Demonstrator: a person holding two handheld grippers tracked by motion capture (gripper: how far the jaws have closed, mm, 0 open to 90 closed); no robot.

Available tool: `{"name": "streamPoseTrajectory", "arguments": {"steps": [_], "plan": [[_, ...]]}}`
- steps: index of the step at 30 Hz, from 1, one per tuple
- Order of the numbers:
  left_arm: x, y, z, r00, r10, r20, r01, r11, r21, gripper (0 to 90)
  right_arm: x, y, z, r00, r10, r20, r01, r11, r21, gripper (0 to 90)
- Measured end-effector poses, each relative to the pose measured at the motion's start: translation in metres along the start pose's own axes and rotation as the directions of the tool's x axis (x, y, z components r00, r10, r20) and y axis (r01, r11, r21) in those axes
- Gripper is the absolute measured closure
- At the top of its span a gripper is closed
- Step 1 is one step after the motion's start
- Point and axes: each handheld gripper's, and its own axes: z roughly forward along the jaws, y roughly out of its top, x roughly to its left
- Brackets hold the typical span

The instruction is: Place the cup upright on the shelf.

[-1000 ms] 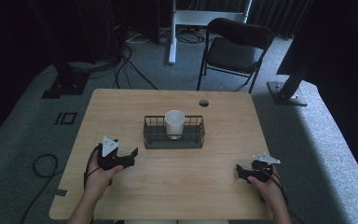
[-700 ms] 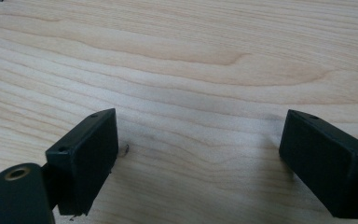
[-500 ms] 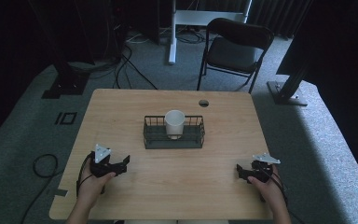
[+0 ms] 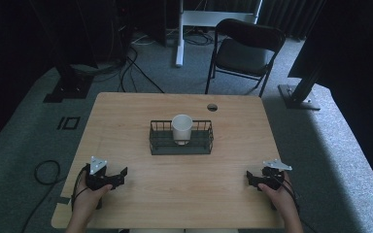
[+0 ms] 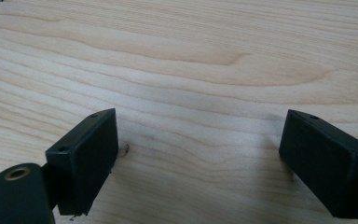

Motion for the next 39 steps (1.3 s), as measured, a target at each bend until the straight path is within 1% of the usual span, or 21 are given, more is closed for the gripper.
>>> {"name": "streamPoseTrajectory", "arguments": {"steps": [1, 2, 3, 4, 6, 8, 9, 12, 14, 15, 16, 19, 22, 24, 25, 26, 28, 30, 33, 36, 39], "plan": [[0.002, -0.001, 0.0, 1.0, -0.003, -0.001, 0.003, 1.0, 0.003, 9.5, 0.0, 0.0, 0.0, 1.0, 0.0, 0.0, 0.0, 1.0, 0.0, 11.2], [0.004, -0.002, -0.001, 0.9998, -0.018, -0.005, 0.018, 0.9998, 0.009, 9.5, 0.0, 0.0, 0.0, 1.0, 0.0, 0.0, 0.0, 1.0, 0.0, 11.2], [0.007, -0.005, -0.001, 0.9991, -0.024, -0.034, 0.025, 0.9992, 0.03, 9.5, 0.0, 0.0, 0.0, 1.0, -0.001, 0.0, 0.001, 1.0, 0.0, 11.2], [0.007, -0.005, -0.001, 0.9991, -0.024, -0.034, 0.025, 0.9992, 0.03, 9.5, 0.0, 0.0, 0.0, 1.0, -0.001, 0.0, 0.001, 1.0, 0.0, 11.2], [0.01, -0.007, -0.001, 0.9978, -0.039, -0.053, 0.042, 0.9981, 0.046, 9.5, 0.0, 0.0, 0.0, 1.0, -0.001, 0.0, 0.001, 1.0, 0.0, 11.2], [0.013, -0.009, 0.0, 0.9972, -0.028, -0.07, 0.032, 0.9979, 0.057, 9.5, 0.0, 0.0, 0.0, 1.0, 0.0, 0.0, 0.0, 1.0, 0.0, 11.2], [0.016, -0.011, 0.0, 0.9955, -0.049, -0.081, 0.053, 0.9972, 0.053, 9.6, 0.0, 0.0, 0.0, 1.0, 0.0, 0.0, 0.0, 1.0, 0.0, 11.2], [0.018, -0.012, 0.0, 0.9943, -0.051, -0.093, 0.057, 0.9963, 0.063, 9.6, 0.0, 0.0, 0.0, 1.0, 0.0, 0.0, 0.0, 1.0, 0.0, 11.2], [0.021, -0.013, 0.0, 0.9918, -0.063, -0.111, 0.07, 0.9955, 0.064, 9.5, 0.0, 0.0, 0.0, 1.0, 0.0, 0.0, 0.0, 1.0, 0.0, 11.2], [0.024, -0.014, 0.0, 0.9875, -0.069, -0.142, 0.081, 0.9935, 0.08, 9.5, 0.0, 0.0, 0.0, 1.0, 0.0, 0.0, 0.0, 1.0, 0.0, 11.2], [0.024, -0.014, 0.0, 0.9875, -0.069, -0.142, 0.081, 0.9935, 0.08, 9.5, 0.0, 0.0, 0.0, 1.0, 0.0, 0.0, 0.0, 1.0, 0.0, 11.2], [0.028, -0.015, -0.001, 0.9816, -0.093, -0.167, 0.108, 0.9903, 0.087, 9.5, 0.0, 0.0, 0.0, 1.0, 0.0, 0.0, 0.0, 1.0, 0.0, 11.2], [0.031, -0.017, -0.001, 0.9758, -0.106, -0.191, 0.13, 0.9845, 0.117, 9.5, 0.0, 0.0, 0.0, 1.0, 0.0, 0.0, 0.0, 1.0, 0.0, 11.2], [0.032, -0.017, -0.002, 0.9746, -0.098, -0.201, 0.125, 0.9844, 0.124, 8.9, 0.0, 0.0, 0.0, 1.0, 0.0, 0.0, 0.0, 1.0, 0.0, 11.2], [0.031, -0.017, -0.001, 0.9755, -0.081, -0.205, 0.109, 0.9853, 0.132, 8.9, 0.0, 0.0, 0.0, 1.0, 0.0, 0.0, 0.0, 1.0, 0.0, 11.2], [0.031, -0.017, -0.001, 0.9755, -0.081, -0.205, 0.109, 0.9853, 0.132, 8.9, 0.0, 0.0, 0.0, 1.0, 0.0, 0.0, 0.0, 1.0, 0.0, 11.2], [0.03, -0.017, 0.0, 0.975, -0.059, -0.214, 0.091, 0.9853, 0.144, 8.9, 0.0, 0.0, 0.0, 1.0, -0.001, 0.0, 0.001, 1.0, 0.0, 11.2], [0.029, -0.016, 0.0, 0.9727, -0.065, -0.223, 0.099, 0.9844, 0.146, 8.4, 0.0, 0.0, 0.0, 1.0, -0.001, 0.0, 0.001, 1.0, 0.0, 11.2], [0.026, -0.016, 0.002, 0.9655, -0.084, -0.246, 0.121, 0.9832, 0.137, 8.2, 0.0, 0.0, 0.0, 1.0, 0.0, 0.0, 0.0, 1.0, 0.0, 11.2], [0.022, -0.014, 0.005, 0.9511, -0.116, -0.286, 0.158, 0.9792, 0.128, 8.2, 0.0, 0.0, 0.0, 1.0, 0.0, 0.0, 0.0, 1.0, 0.0, 11.2], [0.02, -0.013, 0.007, 0.9406, -0.137, -0.311, 0.182, 0.9762, 0.119, 8.2, 0.0, 0.0, 0.0, 1.0, 0.0, 0.0, 0.0, 1.0, 0.0, 11.2]]}}
